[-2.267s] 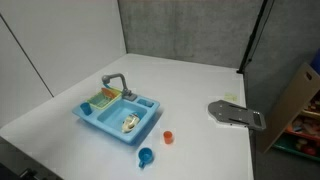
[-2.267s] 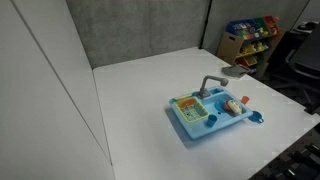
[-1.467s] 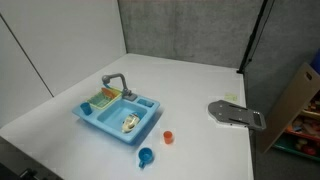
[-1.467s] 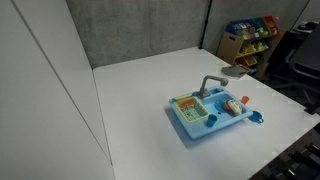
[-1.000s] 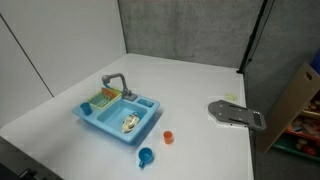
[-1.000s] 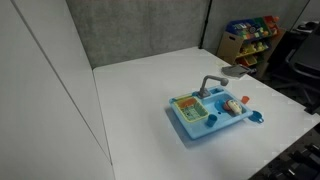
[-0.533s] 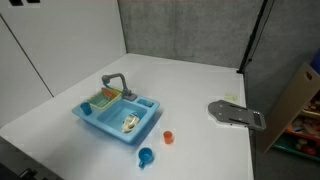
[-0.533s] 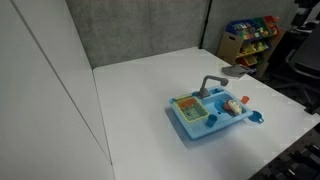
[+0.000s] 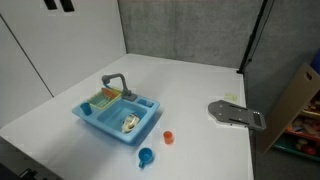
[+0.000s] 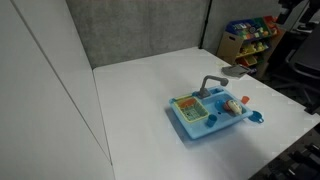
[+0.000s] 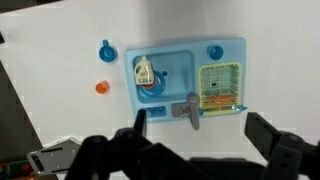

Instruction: Move the orange cup to the right side of the blue cup

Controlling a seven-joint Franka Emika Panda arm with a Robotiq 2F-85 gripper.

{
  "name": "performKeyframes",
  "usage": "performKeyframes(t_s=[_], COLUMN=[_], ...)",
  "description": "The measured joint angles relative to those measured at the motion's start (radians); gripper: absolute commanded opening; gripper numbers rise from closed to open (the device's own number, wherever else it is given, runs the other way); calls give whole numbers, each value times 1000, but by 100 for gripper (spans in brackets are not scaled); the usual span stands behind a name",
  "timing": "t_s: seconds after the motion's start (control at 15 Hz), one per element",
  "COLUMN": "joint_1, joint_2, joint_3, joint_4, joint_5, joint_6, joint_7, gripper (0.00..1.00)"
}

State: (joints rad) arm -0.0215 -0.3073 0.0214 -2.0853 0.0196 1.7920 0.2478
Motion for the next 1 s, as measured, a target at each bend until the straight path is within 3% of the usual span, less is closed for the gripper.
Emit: performKeyframes(t_s=[0.6, 1.0], joint_1=[-59, -63], joint_2=[176, 313], joint_3=[-73, -93], joint_4=[34, 74], joint_5=[4, 3], joint_6=[80, 105], joint_7=[3, 6], gripper=[100, 100])
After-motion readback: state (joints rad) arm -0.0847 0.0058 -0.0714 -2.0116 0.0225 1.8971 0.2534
